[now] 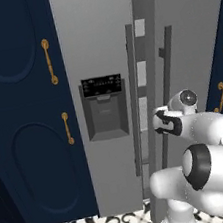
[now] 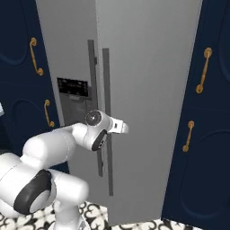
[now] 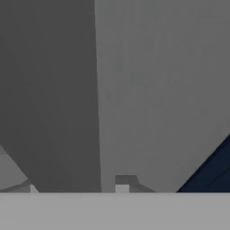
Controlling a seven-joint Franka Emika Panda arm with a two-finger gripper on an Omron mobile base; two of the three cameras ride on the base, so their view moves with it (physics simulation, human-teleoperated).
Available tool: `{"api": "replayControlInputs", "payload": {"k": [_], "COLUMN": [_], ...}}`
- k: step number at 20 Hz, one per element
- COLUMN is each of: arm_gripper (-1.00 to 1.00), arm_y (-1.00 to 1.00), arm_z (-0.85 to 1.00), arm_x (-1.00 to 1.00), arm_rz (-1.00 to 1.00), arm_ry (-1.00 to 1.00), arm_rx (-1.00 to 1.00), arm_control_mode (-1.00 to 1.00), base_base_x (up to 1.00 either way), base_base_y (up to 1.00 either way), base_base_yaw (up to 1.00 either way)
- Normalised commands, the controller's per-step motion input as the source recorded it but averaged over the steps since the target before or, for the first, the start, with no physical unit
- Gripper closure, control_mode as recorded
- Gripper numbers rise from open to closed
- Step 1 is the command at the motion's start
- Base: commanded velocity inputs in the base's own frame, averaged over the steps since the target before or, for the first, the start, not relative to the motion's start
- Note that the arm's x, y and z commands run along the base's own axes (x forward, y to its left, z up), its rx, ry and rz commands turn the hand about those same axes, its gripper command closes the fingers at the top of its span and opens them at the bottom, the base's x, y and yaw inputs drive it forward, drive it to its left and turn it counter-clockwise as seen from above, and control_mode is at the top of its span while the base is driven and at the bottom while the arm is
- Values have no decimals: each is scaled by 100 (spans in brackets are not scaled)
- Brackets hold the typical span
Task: Take the strawberry from the fridge and place it on top of the pancake, located on the dining counter.
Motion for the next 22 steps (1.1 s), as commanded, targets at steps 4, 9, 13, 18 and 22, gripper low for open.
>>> {"api": "replayControlInputs", "payload": {"k": [4, 9, 13, 18, 22], "arm_gripper": [100, 100, 100, 100, 100], "arm_y": [-100, -100, -100, -100, -100], "arm_z": [0, 0, 0, 0, 0], "arm_x": [-41, -41, -42, -48, -48], "arm_rz": [0, 0, 0, 0, 0], "arm_ry": [0, 0, 0, 0, 0], "arm_rx": [0, 0, 0, 0, 0], "arm_control_mode": [-100, -100, -100, -100, -100], "base_base_x": [0, 0, 0, 0, 0], "base_base_y": [0, 0, 0, 0, 0], "base_base_yaw": [0, 0, 0, 0, 0]}}
